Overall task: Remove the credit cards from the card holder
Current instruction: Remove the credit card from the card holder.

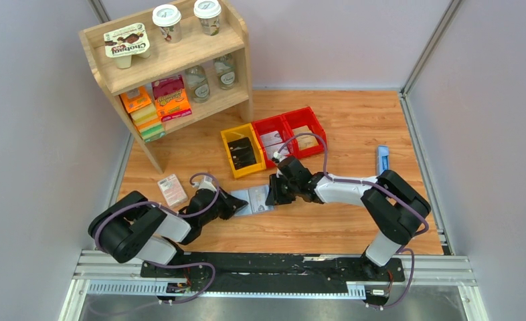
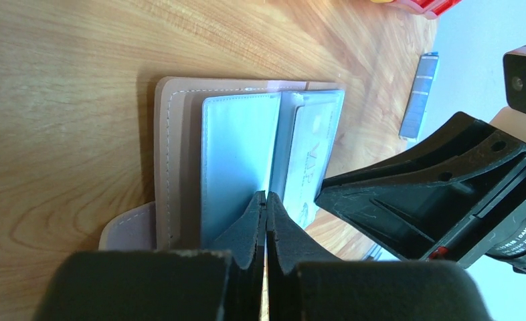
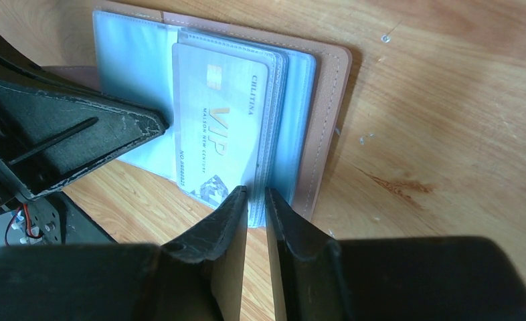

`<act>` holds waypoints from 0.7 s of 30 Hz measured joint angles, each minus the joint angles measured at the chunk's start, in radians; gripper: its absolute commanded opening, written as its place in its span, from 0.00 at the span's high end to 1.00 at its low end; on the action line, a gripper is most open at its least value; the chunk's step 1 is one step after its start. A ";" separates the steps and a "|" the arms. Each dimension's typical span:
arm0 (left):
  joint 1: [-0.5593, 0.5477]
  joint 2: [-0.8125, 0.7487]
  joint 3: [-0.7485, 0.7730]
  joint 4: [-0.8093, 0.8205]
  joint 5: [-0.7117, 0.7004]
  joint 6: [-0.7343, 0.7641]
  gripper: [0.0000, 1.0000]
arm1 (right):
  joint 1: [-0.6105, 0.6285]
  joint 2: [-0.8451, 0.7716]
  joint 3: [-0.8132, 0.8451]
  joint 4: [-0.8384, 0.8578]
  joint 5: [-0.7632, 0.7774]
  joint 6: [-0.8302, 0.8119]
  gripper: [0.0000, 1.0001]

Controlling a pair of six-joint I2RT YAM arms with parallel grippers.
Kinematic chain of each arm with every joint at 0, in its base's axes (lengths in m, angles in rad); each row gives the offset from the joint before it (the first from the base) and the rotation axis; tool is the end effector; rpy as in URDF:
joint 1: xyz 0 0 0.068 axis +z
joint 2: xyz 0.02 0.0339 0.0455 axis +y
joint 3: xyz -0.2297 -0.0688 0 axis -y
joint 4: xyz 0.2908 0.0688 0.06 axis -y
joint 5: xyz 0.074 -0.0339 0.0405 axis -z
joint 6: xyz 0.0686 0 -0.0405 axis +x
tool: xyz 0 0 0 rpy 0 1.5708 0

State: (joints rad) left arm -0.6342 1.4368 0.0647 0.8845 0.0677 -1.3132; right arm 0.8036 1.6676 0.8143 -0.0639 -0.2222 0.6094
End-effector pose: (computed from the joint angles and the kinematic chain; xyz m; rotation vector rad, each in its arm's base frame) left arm 0.1836 -0.1408 0.0012 -0.7258 2.1966 -1.1948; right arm 0.2420 0.2727 0.0506 -0.3590 2.6454 0.8134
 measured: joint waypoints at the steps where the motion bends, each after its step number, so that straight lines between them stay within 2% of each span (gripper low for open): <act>1: 0.000 -0.010 -0.001 -0.007 -0.003 0.001 0.89 | 0.000 0.000 0.000 0.000 0.000 0.000 0.75; 2: 0.000 -0.023 -0.001 -0.021 -0.005 0.005 0.83 | 0.000 -0.001 0.000 -0.001 0.000 -0.001 0.73; 11: 0.000 -0.171 0.002 -0.169 -0.025 0.041 0.61 | -0.008 -0.029 0.039 -0.065 0.033 -0.036 0.66; 15: 0.000 -0.209 0.002 -0.194 -0.029 0.056 0.56 | -0.015 -0.029 0.078 -0.072 0.046 -0.055 0.68; 21: 0.000 -0.204 0.011 -0.195 -0.019 0.071 0.55 | -0.020 0.000 0.117 -0.072 0.048 -0.072 0.71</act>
State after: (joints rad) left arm -0.6342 1.2327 0.0753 0.6891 0.0483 -1.2427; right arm 0.7837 1.6672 0.9318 -0.1356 -0.1738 0.5369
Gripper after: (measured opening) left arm 0.445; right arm 0.299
